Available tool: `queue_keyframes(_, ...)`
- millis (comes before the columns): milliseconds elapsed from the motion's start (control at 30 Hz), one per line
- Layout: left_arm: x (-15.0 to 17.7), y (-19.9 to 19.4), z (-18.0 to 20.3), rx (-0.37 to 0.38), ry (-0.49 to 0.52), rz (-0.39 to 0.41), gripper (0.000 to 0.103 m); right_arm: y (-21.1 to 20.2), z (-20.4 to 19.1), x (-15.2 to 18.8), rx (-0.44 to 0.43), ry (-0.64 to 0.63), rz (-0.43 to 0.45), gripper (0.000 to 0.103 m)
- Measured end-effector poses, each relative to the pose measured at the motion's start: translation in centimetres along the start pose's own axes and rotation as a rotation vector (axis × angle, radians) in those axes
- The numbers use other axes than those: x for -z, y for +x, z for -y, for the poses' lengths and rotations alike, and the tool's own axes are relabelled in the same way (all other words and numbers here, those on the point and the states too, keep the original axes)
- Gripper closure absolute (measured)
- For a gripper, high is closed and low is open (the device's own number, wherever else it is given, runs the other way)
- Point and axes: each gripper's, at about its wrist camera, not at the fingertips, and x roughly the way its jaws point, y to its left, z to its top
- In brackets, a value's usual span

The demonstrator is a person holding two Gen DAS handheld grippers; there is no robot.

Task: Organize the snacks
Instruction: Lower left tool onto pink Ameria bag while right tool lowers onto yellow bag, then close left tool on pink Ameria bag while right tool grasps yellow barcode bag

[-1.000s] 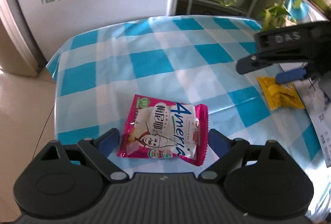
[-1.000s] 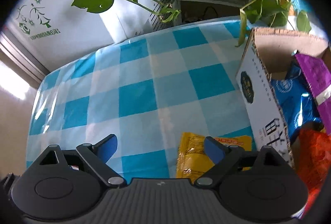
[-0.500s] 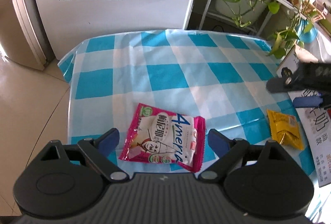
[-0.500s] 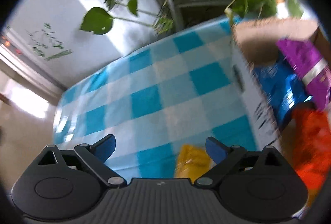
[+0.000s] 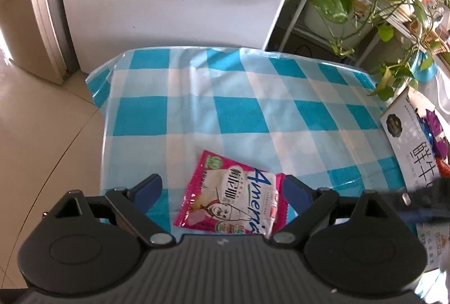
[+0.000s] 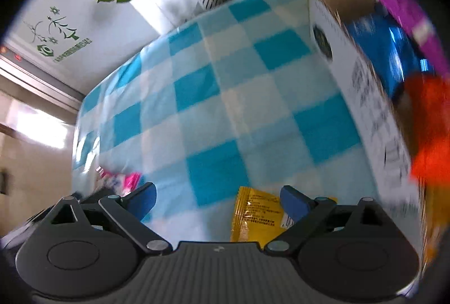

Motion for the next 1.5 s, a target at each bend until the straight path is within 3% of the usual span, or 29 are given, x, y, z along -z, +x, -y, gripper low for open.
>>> queue_keyframes(100, 0.0, -0.2, 0.0, 0.015, -0.005, -0.002, 0.011, -1.3, 0.3, 1.5, -0.027, 0.014, -0.001, 0.005)
queue_keyframes(267, -0.6, -0.1, 0.1, 0.027, -0.008, 0.019, 0.011, -4.0, 1.6, 3.8, 0.072, 0.018, 0.100, 0.005)
queue_keyframes(467, -0.4, 0.9, 1.0, 0.117, 0.049, -0.001, 0.011, -4.2, 1.2, 5.7, 0.121, -0.152, 0.105, 0.005)
queue_keyframes(700, 0.8, 1.7, 2.7, 0.074, 0.189, 0.017, 0.011, -2.8, 1.4, 6.5, 0.155, -0.204, 0.058, 0.004)
queue_keyframes(833, 1.0, 1.7, 3.0, 0.065, 0.212, 0.025, 0.009, -1.5, 1.0, 6.9, 0.184, -0.211, 0.037, 0.004)
queue_keyframes(967, 0.6, 1.0, 2.5, -0.002, 0.214, 0.078, 0.010, -0.7, 0.3, 7.2, 0.204, -0.230, 0.039, 0.001)
queue_keyframes(1133, 0.5, 2.1, 1.5, 0.045, 0.164, 0.012, 0.009, -0.1, -0.5, 7.3, 0.249, -0.257, 0.057, 0.000)
queue_keyframes(1333, 1.7, 2.8, 3.5, -0.016, 0.289, 0.033, 0.003, 0.1, -0.9, 7.6, 0.274, -0.283, 0.061, 0.000)
queue_keyframes(1433, 2.0, 2.7, 3.6, -0.015, 0.293, 0.046, 0.005, 0.2, -1.2, 7.9, 0.297, -0.310, 0.065, 0.003)
queue_keyframes(1500, 2.1, 2.5, 3.8, 0.000, 0.305, 0.049, 0.013, 0.0, -1.4, 8.0, 0.312, -0.329, 0.079, 0.010)
